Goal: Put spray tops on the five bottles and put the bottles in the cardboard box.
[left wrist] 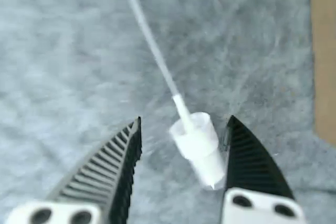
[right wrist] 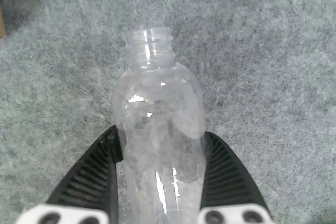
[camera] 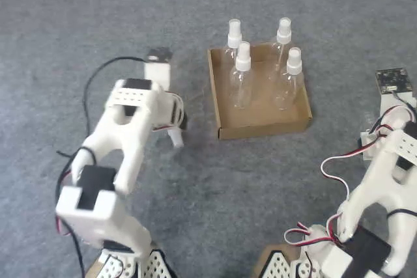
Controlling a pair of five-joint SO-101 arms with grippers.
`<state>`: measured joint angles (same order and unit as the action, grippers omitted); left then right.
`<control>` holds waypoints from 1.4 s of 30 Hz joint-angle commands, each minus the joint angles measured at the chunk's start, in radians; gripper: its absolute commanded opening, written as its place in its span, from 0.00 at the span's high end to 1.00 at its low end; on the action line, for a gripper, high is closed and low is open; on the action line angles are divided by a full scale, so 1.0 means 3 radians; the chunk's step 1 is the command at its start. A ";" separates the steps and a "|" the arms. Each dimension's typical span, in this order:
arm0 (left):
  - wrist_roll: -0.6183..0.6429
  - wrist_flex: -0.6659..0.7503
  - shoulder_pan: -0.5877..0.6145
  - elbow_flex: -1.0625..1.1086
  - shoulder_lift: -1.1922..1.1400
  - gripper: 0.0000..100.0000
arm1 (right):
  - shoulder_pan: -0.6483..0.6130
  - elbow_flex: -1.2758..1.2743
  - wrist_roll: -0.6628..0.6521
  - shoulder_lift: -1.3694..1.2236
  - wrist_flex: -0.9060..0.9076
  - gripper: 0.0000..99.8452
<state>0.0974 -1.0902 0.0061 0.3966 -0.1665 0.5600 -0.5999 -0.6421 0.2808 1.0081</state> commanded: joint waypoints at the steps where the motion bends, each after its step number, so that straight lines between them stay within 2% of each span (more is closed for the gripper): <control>1: -0.0184 -0.0199 0.0133 -0.0136 0.0701 0.76 | 0.0008 0.0010 -0.0036 0.0110 -0.0038 0.98; 6: -0.0915 -0.0338 0.0118 -0.0125 0.1151 0.78 | 0.0008 0.0010 -0.0036 0.0110 -0.0038 0.98; 9: -0.1391 -0.0261 0.0092 -0.0141 0.1059 0.83 | 0.0003 0.0010 -0.0036 0.0110 -0.0038 0.98; 12: -0.1611 -0.0056 0.0061 -0.0136 0.0829 0.86 | 0.0003 0.0010 -0.0036 0.0110 -0.0038 0.98; 20: -0.1463 0.0552 -0.0189 -0.0136 0.0169 0.86 | 0.0003 0.0010 -0.0036 0.0110 -0.0038 0.98; 27: -0.1616 0.0573 0.0184 -0.0115 -0.0066 0.86 | 0.0008 0.0010 -0.0041 0.0110 -0.0038 0.98; 33: -0.1872 0.0148 0.0506 -0.0125 -0.0061 0.86 | 0.0008 0.0010 -0.0041 0.0110 -0.0038 0.98; 42: -0.1775 -0.0378 0.0777 -0.0115 0.0184 0.86 | 0.0003 0.0010 -0.0041 0.0110 -0.0038 0.98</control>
<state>-0.4519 -1.1469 0.2056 0.3966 -0.2018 0.5600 -0.5999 -0.6421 0.2808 1.0081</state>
